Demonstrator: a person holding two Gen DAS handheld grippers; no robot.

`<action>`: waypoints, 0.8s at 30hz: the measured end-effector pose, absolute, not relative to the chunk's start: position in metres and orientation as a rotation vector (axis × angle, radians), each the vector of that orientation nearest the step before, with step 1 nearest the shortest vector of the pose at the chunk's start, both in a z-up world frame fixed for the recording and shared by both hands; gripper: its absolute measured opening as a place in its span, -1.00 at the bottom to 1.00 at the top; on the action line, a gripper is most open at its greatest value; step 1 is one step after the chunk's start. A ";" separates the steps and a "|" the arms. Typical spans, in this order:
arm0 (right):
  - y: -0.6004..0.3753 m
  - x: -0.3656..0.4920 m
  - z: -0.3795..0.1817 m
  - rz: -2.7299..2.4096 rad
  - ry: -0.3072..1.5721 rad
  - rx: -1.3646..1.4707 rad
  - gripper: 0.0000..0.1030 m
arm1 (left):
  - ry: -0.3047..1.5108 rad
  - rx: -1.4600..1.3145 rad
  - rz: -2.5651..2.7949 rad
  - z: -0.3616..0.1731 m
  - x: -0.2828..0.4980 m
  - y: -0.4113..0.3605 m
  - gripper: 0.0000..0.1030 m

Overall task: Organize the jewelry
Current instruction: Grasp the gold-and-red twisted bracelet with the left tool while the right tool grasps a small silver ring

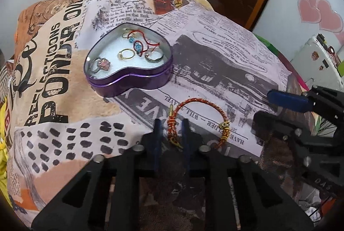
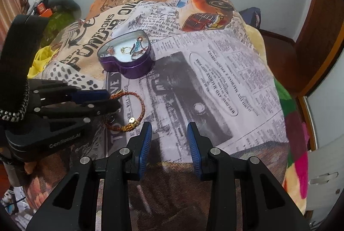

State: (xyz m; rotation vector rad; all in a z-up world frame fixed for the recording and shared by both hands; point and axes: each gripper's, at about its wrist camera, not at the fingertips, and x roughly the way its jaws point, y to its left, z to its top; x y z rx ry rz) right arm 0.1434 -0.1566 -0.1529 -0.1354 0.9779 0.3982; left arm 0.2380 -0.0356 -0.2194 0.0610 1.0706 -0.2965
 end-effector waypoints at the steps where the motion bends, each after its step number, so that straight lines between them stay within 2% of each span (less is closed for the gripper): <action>1: -0.156 0.142 -0.154 0.401 0.980 -0.135 -0.40 | 1.070 0.067 -0.297 -0.219 0.238 -0.036 -0.88; 8: -0.150 0.132 -0.152 0.407 0.982 -0.146 -0.40 | 1.062 0.081 -0.308 -0.210 0.229 -0.033 -0.89; 17: -0.134 0.128 -0.154 0.436 1.003 -0.144 -0.40 | 0.936 0.043 -0.275 -0.165 0.203 -0.006 -0.89; 24: -0.108 0.140 -0.162 0.461 1.026 -0.169 -0.40 | 0.896 0.055 -0.208 -0.160 0.187 0.017 -0.89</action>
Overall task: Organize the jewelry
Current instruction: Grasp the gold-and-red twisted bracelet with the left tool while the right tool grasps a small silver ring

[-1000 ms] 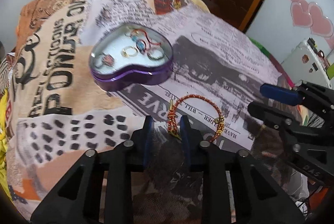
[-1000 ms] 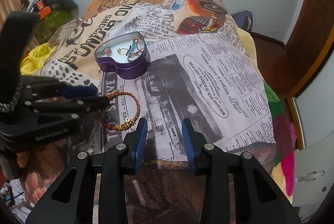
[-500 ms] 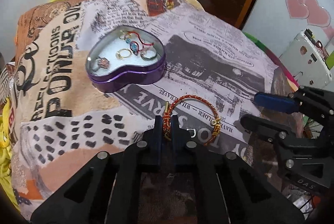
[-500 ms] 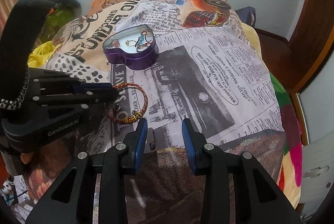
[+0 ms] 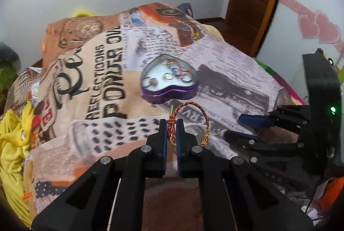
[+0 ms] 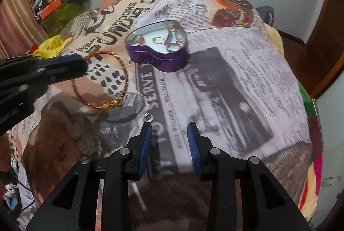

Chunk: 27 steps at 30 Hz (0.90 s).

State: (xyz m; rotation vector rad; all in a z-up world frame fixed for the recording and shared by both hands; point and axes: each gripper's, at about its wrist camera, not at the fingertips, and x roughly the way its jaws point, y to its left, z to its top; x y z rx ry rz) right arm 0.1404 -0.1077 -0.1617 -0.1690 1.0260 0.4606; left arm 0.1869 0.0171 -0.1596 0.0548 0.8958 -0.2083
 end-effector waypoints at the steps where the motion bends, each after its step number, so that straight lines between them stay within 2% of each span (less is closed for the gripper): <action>1: -0.103 0.142 -0.164 0.467 1.033 -0.173 -0.40 | 0.895 0.054 -0.202 -0.161 0.186 0.020 -0.89; 11: -0.091 0.142 -0.176 0.515 1.013 -0.192 -0.41 | 0.890 0.011 -0.180 -0.164 0.177 0.038 -0.89; 13: -0.091 0.141 -0.176 0.507 1.006 -0.201 -0.52 | 0.885 0.006 -0.181 -0.163 0.177 0.039 -0.89; 15: -0.090 0.139 -0.176 0.509 1.004 -0.220 -0.82 | 0.881 0.004 -0.181 -0.161 0.177 0.039 -0.89; 27: -0.099 0.151 -0.159 0.481 0.974 -0.174 -0.82 | 0.853 -0.006 -0.178 -0.153 0.186 0.037 -0.89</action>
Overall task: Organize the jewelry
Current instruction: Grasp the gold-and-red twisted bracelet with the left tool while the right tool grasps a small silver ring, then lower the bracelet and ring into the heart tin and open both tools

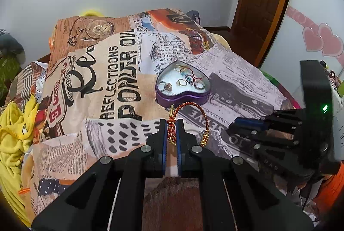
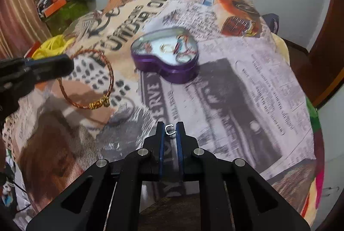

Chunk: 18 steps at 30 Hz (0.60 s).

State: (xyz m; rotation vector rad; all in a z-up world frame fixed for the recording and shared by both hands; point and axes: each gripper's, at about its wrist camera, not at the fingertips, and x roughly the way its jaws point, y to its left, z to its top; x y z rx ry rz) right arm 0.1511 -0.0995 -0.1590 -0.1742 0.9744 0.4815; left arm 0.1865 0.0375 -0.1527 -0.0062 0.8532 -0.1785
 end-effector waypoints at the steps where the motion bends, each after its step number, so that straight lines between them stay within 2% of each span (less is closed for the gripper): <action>1: -0.101 0.153 -0.157 0.480 0.969 -0.167 -0.82 | 0.850 -0.009 -0.177 -0.152 0.188 0.038 -0.89; 18: -0.111 0.184 -0.116 0.468 0.843 -0.091 -0.82 | 0.807 -0.042 -0.160 -0.143 0.232 0.047 -0.89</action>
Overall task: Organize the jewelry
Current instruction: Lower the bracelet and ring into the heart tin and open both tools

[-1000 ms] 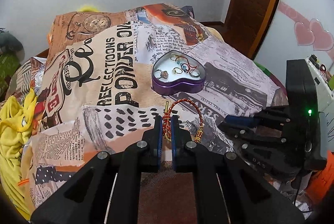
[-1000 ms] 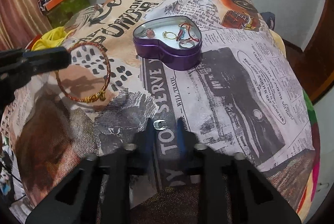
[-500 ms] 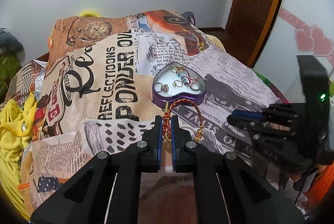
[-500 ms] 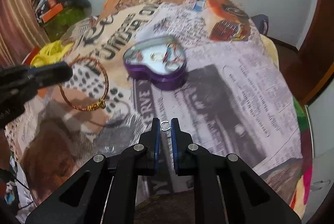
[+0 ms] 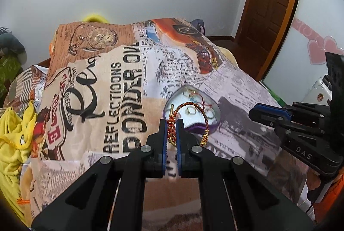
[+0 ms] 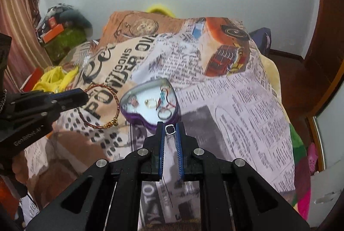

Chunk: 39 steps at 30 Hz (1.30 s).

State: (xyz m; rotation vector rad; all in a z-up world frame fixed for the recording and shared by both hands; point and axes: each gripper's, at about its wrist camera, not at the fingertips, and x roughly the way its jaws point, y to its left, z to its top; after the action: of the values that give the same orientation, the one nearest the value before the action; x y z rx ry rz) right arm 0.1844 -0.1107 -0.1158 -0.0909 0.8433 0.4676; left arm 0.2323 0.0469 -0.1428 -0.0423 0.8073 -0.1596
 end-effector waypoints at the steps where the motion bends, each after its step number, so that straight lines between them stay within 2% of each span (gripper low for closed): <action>1: -0.110 0.185 -0.114 0.469 0.841 -0.089 -0.82 | 0.803 -0.042 -0.160 -0.142 0.235 0.047 -0.89; 15: -0.087 0.210 -0.116 0.523 0.820 -0.086 -0.82 | 0.762 -0.023 -0.150 -0.139 0.271 0.045 -0.89; 29: -0.069 0.227 -0.142 0.564 0.906 -0.128 -0.82 | 0.843 -0.023 -0.180 -0.174 0.292 0.039 -0.89; 39: -0.069 0.232 -0.148 0.571 0.935 -0.123 -0.82 | 0.858 -0.003 -0.213 -0.178 0.293 0.035 -0.89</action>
State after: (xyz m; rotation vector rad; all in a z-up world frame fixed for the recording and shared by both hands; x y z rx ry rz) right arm 0.2319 -0.0689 -0.1481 -0.1235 0.9348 0.5706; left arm 0.2933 0.0351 -0.1775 -0.0029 0.8577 -0.2133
